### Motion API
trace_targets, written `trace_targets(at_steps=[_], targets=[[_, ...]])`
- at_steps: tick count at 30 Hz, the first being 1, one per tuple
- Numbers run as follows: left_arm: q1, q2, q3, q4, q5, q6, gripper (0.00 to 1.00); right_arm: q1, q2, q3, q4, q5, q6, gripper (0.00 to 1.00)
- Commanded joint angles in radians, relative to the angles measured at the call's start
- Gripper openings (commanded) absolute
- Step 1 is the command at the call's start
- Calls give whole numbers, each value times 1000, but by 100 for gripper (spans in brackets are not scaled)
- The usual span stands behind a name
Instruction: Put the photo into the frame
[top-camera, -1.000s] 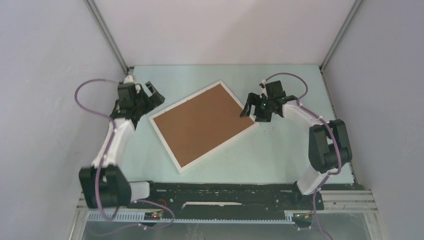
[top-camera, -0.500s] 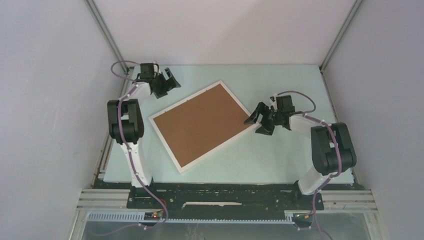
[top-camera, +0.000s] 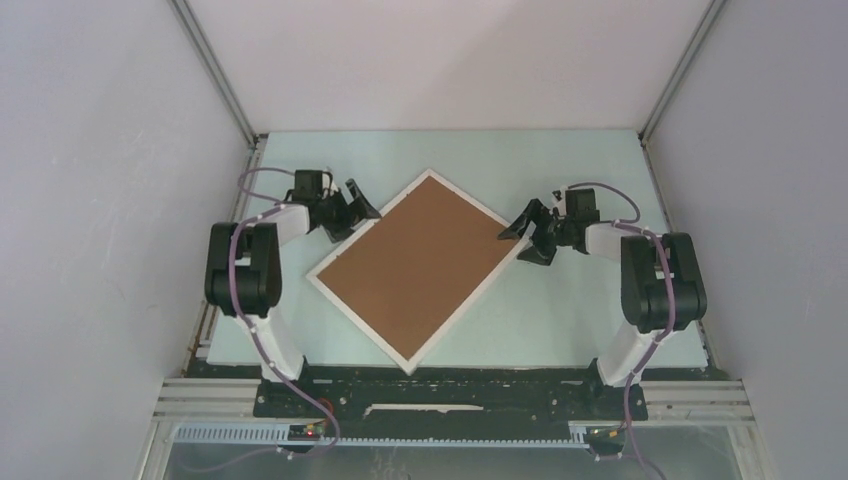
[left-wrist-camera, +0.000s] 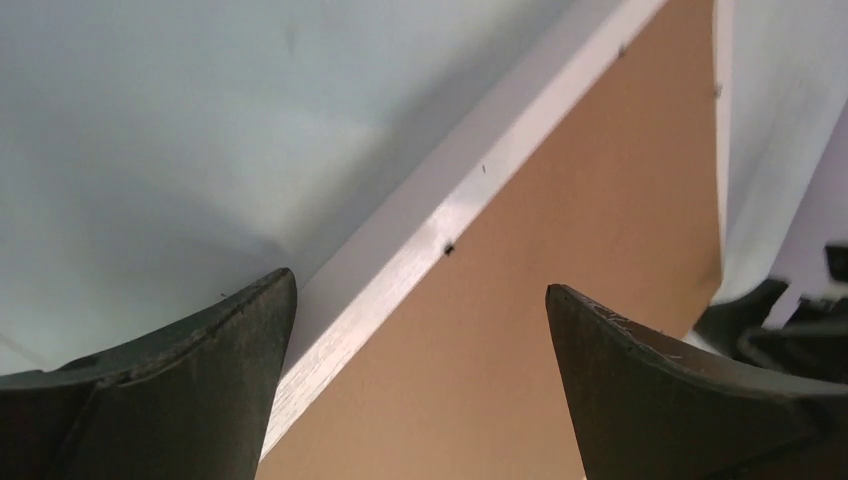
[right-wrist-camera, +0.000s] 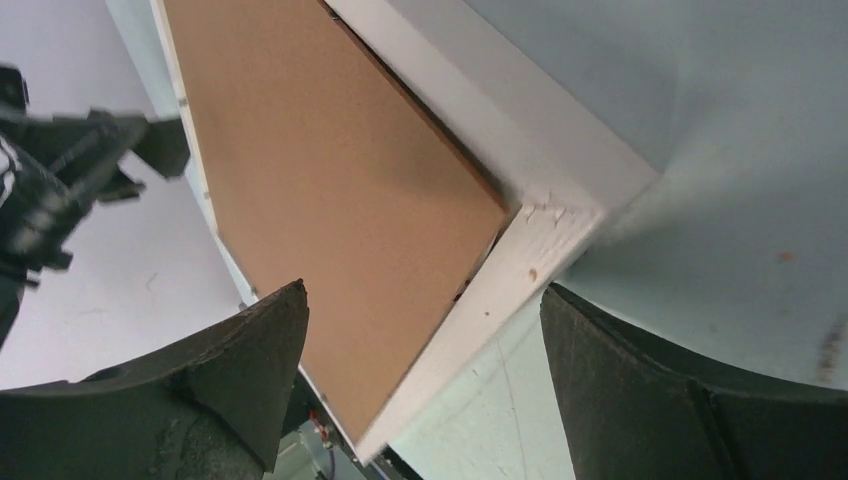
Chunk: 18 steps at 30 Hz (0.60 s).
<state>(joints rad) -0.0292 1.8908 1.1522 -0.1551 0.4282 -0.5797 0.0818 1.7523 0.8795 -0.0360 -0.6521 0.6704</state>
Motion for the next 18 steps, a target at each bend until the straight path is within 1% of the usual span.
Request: trace_targets(at_steps=[1, 4, 6, 7, 9, 11, 13, 14, 15, 17, 18], targets=[[-98, -174, -202, -12, 115, -66, 100, -22, -28, 75, -72, 38, -90, 92], [-115, -284, -287, -31, 80, -55, 100, -31, -58, 125, -246, 182, -176, 92], [-114, -340, -281, -87, 16, 13, 100, -35, -104, 131, -298, 252, -205, 92], [-113, -348, -263, -129, -29, 53, 100, -36, -125, 128, -305, 262, -214, 91], [-112, -336, -213, -207, -99, 111, 100, -36, -149, 126, -303, 247, -214, 88], [-110, -314, -179, -229, -103, 131, 100, -38, -160, 133, -308, 256, -218, 85], [-109, -284, -149, -226, -102, 136, 98, -48, -162, 159, -334, 309, -237, 84], [-107, -266, -129, -225, -106, 134, 97, -57, -160, 161, -318, 300, -240, 83], [-106, -249, -110, -220, -110, 132, 96, -70, -152, 162, -289, 257, -230, 81], [-102, -201, -59, -205, -97, 119, 95, -74, -111, 178, -247, 185, -196, 73], [-100, -173, -30, -198, -76, 112, 95, -73, -89, 190, -239, 172, -186, 72]])
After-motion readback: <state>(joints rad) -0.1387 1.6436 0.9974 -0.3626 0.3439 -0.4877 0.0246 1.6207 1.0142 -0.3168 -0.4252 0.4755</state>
